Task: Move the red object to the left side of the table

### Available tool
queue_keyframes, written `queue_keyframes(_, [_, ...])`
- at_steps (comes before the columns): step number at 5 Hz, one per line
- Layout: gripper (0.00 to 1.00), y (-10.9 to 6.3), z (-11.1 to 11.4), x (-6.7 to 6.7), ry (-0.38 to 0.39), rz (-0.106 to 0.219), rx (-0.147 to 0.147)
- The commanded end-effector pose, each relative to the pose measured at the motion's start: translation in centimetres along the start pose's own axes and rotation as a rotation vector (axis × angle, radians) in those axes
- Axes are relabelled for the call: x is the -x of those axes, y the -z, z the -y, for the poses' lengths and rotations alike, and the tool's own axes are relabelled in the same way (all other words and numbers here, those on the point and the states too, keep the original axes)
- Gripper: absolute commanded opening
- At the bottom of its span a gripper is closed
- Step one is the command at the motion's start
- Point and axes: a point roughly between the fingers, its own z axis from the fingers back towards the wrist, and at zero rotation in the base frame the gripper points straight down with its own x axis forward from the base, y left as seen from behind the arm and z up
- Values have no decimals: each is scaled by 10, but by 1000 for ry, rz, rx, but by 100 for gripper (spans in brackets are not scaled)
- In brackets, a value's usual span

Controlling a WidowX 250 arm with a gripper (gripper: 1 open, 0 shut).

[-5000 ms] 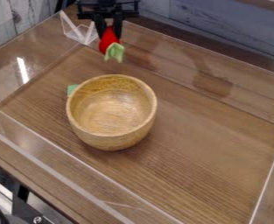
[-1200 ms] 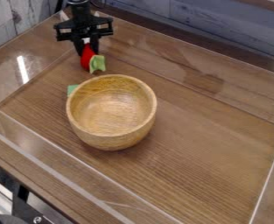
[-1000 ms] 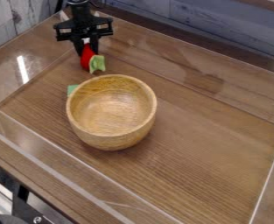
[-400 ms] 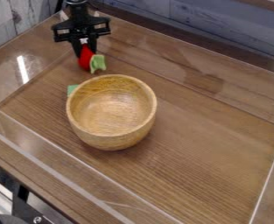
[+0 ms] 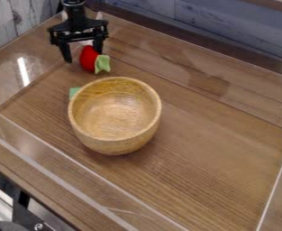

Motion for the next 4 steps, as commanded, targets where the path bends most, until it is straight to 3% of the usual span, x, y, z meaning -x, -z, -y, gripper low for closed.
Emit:
queue_keyframes(1, [100, -18, -13, 3, -20, 4, -3])
queue_keyframes(3, [100, -45, -2, 16, 31, 17, 45])
queue_keyframes(4, [100, -48, 11, 20, 87, 22, 64])
